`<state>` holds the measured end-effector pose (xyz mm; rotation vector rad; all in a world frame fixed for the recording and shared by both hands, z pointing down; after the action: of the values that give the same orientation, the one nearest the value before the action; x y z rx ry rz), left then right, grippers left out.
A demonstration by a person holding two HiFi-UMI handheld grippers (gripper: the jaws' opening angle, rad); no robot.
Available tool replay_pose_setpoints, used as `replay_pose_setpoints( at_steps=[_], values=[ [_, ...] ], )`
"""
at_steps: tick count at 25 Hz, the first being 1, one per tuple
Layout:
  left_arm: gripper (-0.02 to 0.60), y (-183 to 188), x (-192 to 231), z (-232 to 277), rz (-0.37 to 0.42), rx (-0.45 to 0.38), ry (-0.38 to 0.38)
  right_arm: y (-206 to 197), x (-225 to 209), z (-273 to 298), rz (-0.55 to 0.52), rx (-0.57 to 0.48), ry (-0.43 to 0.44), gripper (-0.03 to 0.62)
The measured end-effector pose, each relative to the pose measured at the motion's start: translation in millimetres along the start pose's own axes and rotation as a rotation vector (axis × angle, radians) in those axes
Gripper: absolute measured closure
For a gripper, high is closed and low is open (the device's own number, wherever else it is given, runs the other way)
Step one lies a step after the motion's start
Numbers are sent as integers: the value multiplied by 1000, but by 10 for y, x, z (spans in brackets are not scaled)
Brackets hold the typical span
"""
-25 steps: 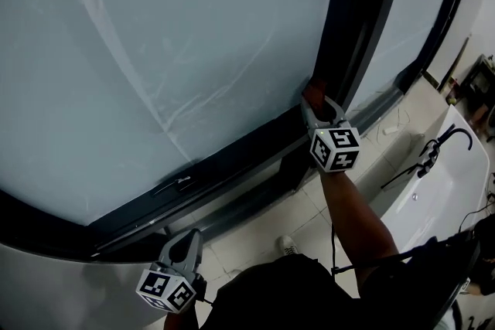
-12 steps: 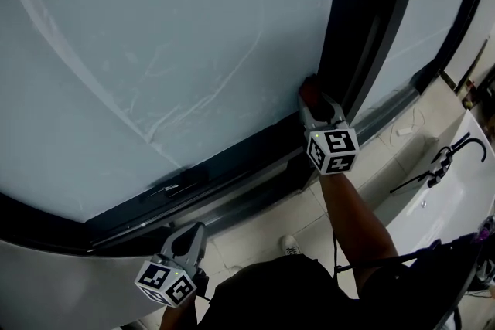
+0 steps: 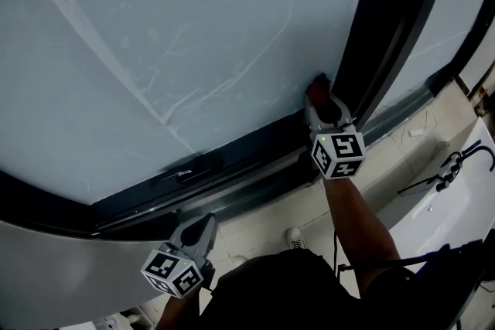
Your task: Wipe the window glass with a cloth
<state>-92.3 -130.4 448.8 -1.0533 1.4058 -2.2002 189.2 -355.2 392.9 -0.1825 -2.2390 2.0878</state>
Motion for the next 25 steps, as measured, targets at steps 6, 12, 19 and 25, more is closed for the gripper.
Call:
replay_pose_setpoints(
  at_steps=[6, 12, 19, 25],
  values=[
    [565, 24, 18, -77, 0, 4, 1, -24, 489, -106, -9, -5, 61, 513],
    [565, -7, 80, -211, -3, -1, 7, -27, 1038, -223, -24, -16, 126, 513],
    [565, -83, 147, -357, -9, -18, 9, -29, 1374, -293, -35, -23, 165, 513],
    [565, -52, 148, -459, -13, -23, 23, -25, 1581, -340, -52, -24, 199, 513]
  ],
)
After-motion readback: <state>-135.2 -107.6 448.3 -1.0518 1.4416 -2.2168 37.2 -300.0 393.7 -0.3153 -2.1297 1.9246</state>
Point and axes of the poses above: the fingertips, and each gripper's own axes: z forward along the fingers, x to its left, y out of its top, the point moved 4 cm from there along -z, backward along the fingers, and after that the axes turned 10 degrees about -y, right-handed, at the moved point
